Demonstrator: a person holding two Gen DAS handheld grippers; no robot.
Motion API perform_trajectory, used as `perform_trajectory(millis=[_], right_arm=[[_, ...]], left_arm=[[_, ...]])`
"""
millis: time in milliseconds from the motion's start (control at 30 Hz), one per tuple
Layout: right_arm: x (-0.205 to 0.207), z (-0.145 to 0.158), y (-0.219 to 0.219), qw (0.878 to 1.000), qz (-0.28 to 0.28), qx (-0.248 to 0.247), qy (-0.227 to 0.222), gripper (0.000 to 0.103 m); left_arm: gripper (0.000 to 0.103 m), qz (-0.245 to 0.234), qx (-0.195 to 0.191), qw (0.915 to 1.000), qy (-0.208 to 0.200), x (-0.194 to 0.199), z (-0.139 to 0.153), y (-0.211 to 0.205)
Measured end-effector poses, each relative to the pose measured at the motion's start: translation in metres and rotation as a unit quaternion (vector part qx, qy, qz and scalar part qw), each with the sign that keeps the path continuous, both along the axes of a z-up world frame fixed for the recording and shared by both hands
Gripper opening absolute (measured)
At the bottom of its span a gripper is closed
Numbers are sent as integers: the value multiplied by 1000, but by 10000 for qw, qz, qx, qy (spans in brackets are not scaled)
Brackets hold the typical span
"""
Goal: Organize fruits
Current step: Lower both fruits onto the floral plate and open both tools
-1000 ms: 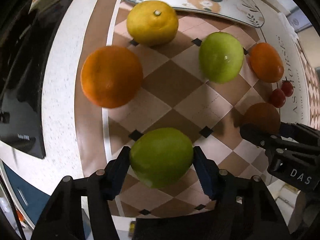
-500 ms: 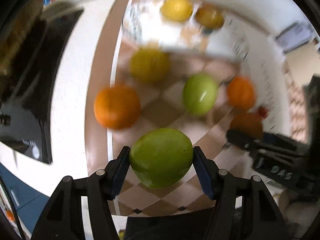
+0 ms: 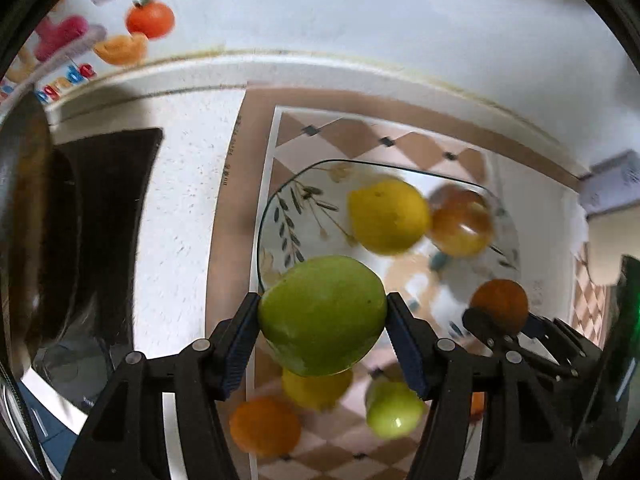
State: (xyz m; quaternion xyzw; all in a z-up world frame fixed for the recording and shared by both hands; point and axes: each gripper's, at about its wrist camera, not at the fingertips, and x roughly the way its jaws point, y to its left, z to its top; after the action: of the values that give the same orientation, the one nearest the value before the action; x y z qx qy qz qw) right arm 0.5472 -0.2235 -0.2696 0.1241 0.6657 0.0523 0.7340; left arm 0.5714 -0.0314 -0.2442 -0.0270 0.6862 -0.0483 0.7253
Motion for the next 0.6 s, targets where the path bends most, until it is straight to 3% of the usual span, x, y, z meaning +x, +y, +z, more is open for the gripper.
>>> perform_trajectory(millis=[167, 600], right_arm=[[18, -21, 4, 9996, 192, -131, 133, 56], [30, -48, 21, 9981, 294, -147, 521, 57]], left_arm=[[60, 168, 85, 9992, 348, 21, -30, 3], [60, 286, 180, 9969, 712, 29, -61, 3]])
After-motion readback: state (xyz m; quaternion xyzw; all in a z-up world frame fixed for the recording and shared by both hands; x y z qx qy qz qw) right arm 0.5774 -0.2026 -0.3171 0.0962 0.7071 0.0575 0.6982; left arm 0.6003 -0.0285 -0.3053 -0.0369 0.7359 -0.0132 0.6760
